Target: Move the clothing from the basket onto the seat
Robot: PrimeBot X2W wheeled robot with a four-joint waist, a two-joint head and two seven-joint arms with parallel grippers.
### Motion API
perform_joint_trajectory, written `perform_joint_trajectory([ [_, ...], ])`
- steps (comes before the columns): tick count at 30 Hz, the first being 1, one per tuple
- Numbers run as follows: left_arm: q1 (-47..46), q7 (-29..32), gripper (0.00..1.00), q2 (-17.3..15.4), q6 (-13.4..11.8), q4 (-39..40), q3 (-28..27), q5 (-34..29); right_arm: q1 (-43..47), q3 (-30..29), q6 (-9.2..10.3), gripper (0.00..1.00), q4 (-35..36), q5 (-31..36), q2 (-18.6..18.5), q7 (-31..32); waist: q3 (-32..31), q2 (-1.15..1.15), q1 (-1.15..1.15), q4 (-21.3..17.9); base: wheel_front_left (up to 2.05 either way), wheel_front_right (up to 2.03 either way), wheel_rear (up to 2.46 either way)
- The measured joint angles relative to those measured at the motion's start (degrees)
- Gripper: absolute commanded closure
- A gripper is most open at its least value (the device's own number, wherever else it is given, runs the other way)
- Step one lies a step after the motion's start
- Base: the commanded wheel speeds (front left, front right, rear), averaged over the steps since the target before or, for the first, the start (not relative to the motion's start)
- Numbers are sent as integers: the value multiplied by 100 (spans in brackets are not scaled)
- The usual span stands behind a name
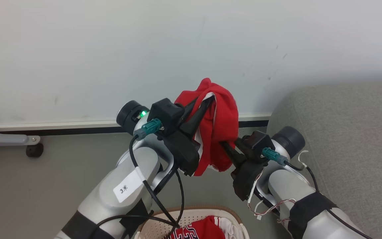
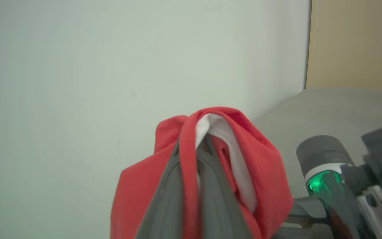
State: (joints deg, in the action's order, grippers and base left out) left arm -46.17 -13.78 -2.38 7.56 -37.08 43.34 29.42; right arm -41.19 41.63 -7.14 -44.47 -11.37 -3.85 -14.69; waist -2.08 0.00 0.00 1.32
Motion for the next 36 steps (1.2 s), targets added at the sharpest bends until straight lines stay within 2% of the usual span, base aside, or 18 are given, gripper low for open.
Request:
perform_joint_trajectory([
  [6,249,0,100,-109,-105,-56,-167,194,-21,81,0,100,97,-216,-1,0,19,0,0,-139,0,0,0],
  [7,297,-1,96,-130,-130,-62,-222,215,-21,81,0,100,130,-266,-10,0,22,0,0,-172,0,0,0],
  [8,338,-1,54,-153,-158,-77,-269,253,-20,78,0,100,165,-285,-34,0,25,0,0,-206,0,0,0],
  [9,380,-2,19,-183,-163,-88,-313,283,-21,74,0,100,193,-287,-75,0,28,0,0,-243,0,0,0],
  [10,434,-2,0,-207,-200,-94,-366,301,-21,60,0,100,214,-311,-129,0,31,0,1,-283,0,0,0],
  [21,1041,-21,0,-256,-358,-151,-576,541,-44,-300,0,100,535,-434,-664,0,66,0,1,-848,0,0,0],
  [36,2024,-52,0,-247,-354,42,-468,539,325,-566,92,100,1080,-458,-1338,0,137,0,0,-1833,0,0,0],
])
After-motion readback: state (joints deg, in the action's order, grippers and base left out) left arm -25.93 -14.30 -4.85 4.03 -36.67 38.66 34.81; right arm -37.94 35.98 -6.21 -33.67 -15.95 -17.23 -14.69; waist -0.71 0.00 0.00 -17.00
